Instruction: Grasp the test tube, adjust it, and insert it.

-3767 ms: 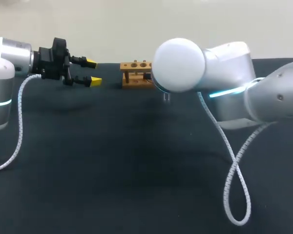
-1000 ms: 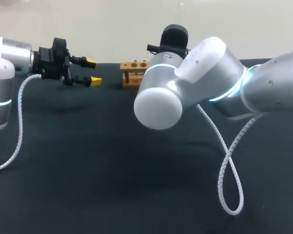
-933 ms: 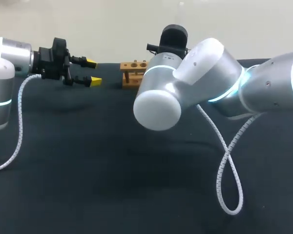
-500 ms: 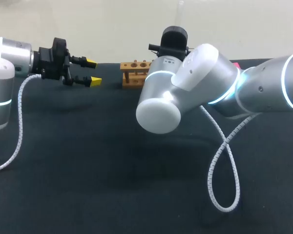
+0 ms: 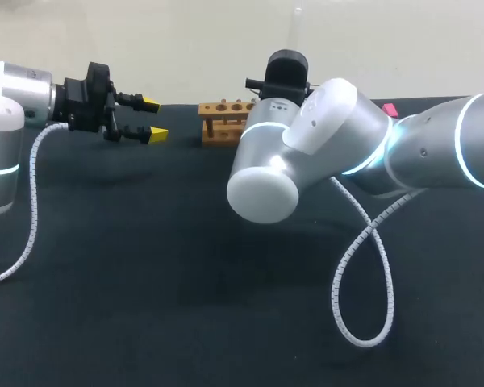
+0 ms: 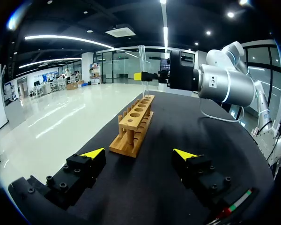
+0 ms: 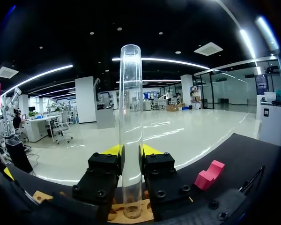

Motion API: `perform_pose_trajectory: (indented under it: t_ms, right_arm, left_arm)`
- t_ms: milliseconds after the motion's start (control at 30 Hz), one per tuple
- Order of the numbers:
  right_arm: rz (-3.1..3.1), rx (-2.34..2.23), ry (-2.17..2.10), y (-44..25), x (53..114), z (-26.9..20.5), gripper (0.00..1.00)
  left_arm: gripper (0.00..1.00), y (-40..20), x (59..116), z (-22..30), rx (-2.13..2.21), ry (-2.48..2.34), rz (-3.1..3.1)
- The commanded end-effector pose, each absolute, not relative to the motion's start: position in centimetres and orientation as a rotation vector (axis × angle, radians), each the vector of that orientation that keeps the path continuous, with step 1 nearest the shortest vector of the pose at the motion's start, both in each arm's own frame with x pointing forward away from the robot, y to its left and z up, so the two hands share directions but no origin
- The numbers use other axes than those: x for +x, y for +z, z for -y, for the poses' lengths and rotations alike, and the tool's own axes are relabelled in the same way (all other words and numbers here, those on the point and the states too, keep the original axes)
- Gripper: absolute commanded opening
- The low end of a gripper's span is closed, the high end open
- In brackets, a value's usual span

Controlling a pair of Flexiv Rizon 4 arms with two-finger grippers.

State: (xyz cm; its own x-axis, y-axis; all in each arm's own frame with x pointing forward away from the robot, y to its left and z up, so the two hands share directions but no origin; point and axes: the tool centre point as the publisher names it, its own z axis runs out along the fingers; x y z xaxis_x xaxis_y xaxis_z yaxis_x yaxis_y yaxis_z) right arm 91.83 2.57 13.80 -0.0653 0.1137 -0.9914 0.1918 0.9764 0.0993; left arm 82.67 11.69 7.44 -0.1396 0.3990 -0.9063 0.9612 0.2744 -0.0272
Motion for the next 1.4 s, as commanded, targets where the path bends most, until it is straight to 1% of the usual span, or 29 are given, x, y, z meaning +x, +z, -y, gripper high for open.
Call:
perform_pose_trajectory:
  t_ms: [33,467,500,567,667,700,767,933,967,1000,1033,1067,1100,1400]
  right_arm:
    - [-1.64,0.234,-0.067,12.7,92.3,-2.8,0.0]
    - [-1.676,0.273,-0.077,10.0,92.0,-2.7,0.0]
    - [-1.68,0.274,-0.076,9.8,91.9,-2.7,0.04]
    - [-1.69,0.275,-0.075,9.6,91.7,-2.8,0.24]
    - [-1.701,0.279,-0.073,9.3,91.4,-2.9,0.36]
    - [-1.704,0.279,-0.073,9.3,91.4,-2.9,0.38]
    - [-1.707,0.279,-0.072,9.3,91.3,-2.9,0.44]
    - [-1.708,0.289,-0.075,9.5,91.1,-2.7,0.47]
    - [-1.707,0.292,-0.076,9.6,91.0,-2.6,0.49]
    - [-1.707,0.293,-0.077,9.8,91.0,-2.6,0.56]
    - [-1.708,0.294,-0.078,9.9,90.9,-2.5,0.69]
    - [-1.714,0.294,-0.077,10.1,90.7,-2.5,0.9]
    - [-1.72,0.296,-0.072,10.4,90.4,-2.5,1.0]
    - [-1.818,0.262,0.016,12.5,86.3,-2.2,1.0]
  left_arm:
    - [1.0,7.4,82.6,-11.7,1.255,-0.831,-1.692]
    - [1.0,7.4,82.6,-11.7,1.255,-0.831,-1.692]
    - [1.0,7.4,82.6,-11.7,1.255,-0.831,-1.692]
    - [1.0,7.4,82.6,-11.7,1.255,-0.831,-1.692]
    - [1.0,7.4,82.6,-11.7,1.255,-0.831,-1.692]
    - [1.0,7.4,82.6,-11.7,1.255,-0.831,-1.692]
    - [1.0,7.4,82.6,-11.7,1.255,-0.831,-1.692]
    - [1.0,7.4,82.6,-11.7,1.255,-0.831,-1.692]
    - [1.0,7.4,82.6,-11.7,1.255,-0.831,-1.692]
    - [1.0,7.4,82.6,-11.7,1.255,-0.831,-1.692]
    - [1.0,7.4,82.6,-11.7,1.255,-0.831,-1.692]
    - [1.0,7.4,82.6,-11.7,1.255,-0.831,-1.692]
    - [1.0,7.4,82.6,-11.7,1.255,-0.831,-1.692]
    - [1.0,7.4,82.6,-11.7,1.255,-0.831,-1.692]
